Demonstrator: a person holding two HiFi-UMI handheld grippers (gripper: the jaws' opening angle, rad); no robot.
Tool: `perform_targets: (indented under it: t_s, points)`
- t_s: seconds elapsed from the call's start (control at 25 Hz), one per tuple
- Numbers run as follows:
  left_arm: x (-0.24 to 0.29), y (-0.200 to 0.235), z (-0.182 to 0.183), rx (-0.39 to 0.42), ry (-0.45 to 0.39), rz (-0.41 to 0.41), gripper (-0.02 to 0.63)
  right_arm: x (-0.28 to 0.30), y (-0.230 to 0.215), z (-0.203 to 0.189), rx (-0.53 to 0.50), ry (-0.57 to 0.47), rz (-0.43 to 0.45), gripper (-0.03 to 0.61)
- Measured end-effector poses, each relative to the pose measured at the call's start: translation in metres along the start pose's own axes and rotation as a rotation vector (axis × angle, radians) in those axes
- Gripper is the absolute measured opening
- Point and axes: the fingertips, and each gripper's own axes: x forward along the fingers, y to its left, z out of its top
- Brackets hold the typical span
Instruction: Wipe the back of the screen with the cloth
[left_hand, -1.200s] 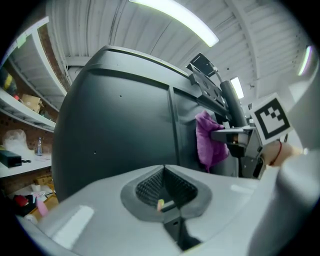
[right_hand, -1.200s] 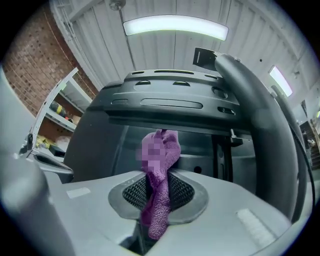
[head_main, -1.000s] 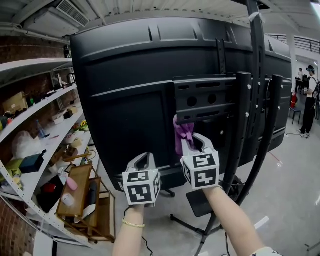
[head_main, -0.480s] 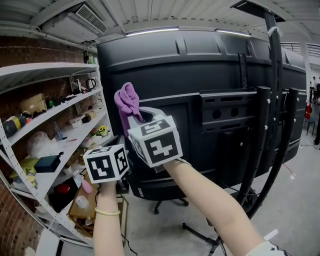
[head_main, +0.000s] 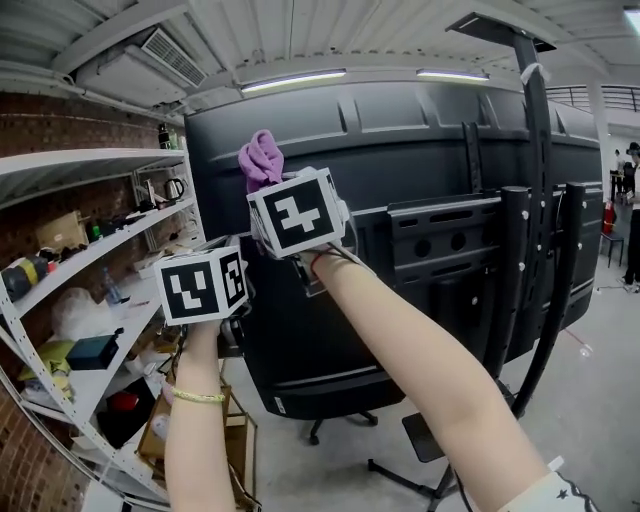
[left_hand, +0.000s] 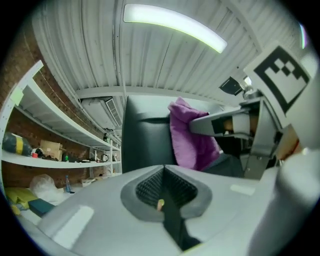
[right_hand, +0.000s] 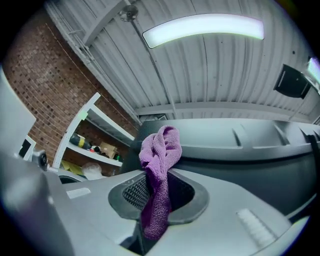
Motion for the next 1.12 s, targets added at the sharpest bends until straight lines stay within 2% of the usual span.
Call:
perform_targets:
  t_s: [0.12, 0.24, 0.36, 0.52, 0.64, 0.84, 1.0, 1.12]
  points:
    - [0.011, -0.026, 0.011, -0.007, -0.022, -0.048, 0.008, -0.017, -0.052, -0.01, 0.041, 0.051, -0.117, 0.063]
    - [0.018, -0.05, 0.02, -0.016, -0.043, -0.088, 0.008, -0.034, -0.088, -0.014, 0.086, 0.059, -0.213, 0.063]
    - [0.022, -0.075, 0.022, -0.018, -0.049, -0.136, 0.008, -0.043, -0.098, -0.016, 0.159, 0.056, -0.23, 0.063]
    - [0.023, -0.092, 0.022, -0.015, -0.047, -0.169, 0.008, -0.044, -0.093, -0.017, 0.116, 0.045, -0.239, 0.063]
    - [0.015, -0.095, 0.02, -0.009, -0.055, -0.176, 0.008, -0.047, -0.08, -0.018, 0.123, 0.011, -0.165, 0.063]
    - [-0.015, -0.1, 0.006, -0.053, -0.052, -0.185, 0.008, -0.07, -0.024, -0.027, 0.115, -0.039, 0.056, 0.063]
    - [-0.055, -0.123, -0.023, -0.046, -0.026, -0.161, 0.008, -0.12, -0.002, -0.042, 0.115, -0.074, 0.154, 0.063]
    - [-0.082, -0.157, -0.048, -0.067, -0.001, -0.16, 0.008, -0.165, -0.007, -0.065, 0.115, -0.079, 0.198, 0.063]
